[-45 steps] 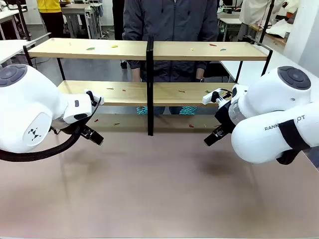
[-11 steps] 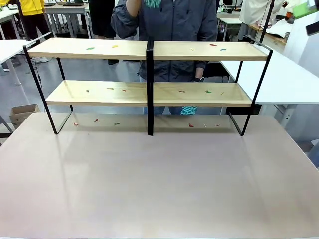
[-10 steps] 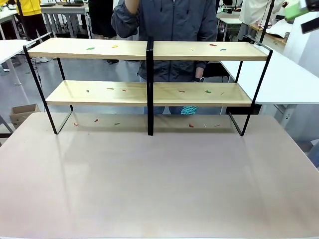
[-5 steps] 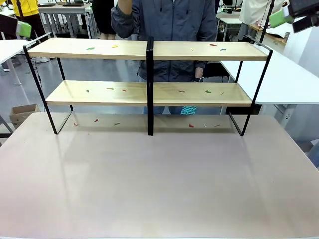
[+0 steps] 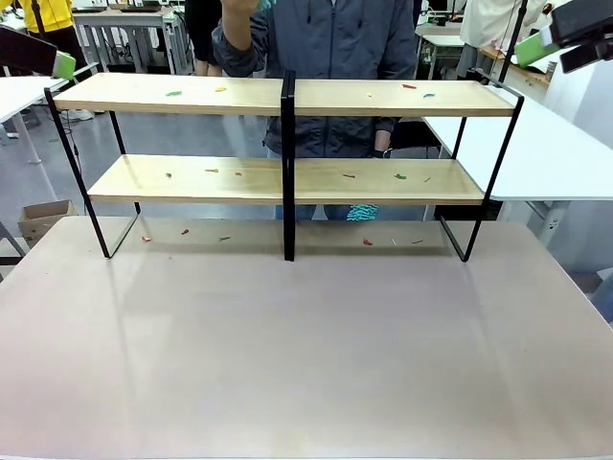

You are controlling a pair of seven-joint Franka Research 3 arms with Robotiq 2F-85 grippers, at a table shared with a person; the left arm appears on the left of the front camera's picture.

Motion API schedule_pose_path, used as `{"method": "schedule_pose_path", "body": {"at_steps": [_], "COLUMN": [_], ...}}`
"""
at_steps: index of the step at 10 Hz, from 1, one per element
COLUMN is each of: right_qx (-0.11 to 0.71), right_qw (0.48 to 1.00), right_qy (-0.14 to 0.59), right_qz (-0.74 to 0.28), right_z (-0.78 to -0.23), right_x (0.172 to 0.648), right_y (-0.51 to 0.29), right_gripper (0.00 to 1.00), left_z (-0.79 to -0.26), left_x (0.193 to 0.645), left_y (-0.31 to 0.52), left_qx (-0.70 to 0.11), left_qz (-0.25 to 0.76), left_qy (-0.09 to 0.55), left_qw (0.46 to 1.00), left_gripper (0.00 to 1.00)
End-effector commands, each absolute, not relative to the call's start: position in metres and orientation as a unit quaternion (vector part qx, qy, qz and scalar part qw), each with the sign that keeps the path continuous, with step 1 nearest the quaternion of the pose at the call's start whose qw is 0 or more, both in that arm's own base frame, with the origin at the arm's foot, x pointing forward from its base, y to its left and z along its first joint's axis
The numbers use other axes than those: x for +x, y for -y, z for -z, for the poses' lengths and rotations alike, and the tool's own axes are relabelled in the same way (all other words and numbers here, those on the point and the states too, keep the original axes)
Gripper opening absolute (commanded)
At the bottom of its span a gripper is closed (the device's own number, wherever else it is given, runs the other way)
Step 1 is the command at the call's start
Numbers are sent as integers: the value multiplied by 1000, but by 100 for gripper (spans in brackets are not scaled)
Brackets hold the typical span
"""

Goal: Clean the shelves.
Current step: Pick up the Duster when the human hands it over.

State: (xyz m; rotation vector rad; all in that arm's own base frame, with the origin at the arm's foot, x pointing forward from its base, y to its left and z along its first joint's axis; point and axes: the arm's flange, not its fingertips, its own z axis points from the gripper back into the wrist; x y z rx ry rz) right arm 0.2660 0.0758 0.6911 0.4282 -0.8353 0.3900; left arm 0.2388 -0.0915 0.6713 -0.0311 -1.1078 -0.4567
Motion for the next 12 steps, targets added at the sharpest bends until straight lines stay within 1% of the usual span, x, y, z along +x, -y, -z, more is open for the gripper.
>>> {"method": "schedule_pose_path", "body": {"at_steps": [1,4,12], "right_qx": [216,211,204], "right_qw": [864,866,867], "right_qy": [408,407,401], "right_qz": [-203,-202,-214], "right_z": [-688,-686,-680], "right_x": [263,267,271], "right_y": [-78,-86,-102], "right_gripper": [100,100,100], "left_z": [-654,-650,-646], "left_x": [240,248,251], "left_y": [90,95,102], "left_qx": [-36,-58,-54], "left_qz": [184,185,200], "left_qy": [524,520,506], "left_qw": [831,832,838], "left_gripper": [100,100,100]}}
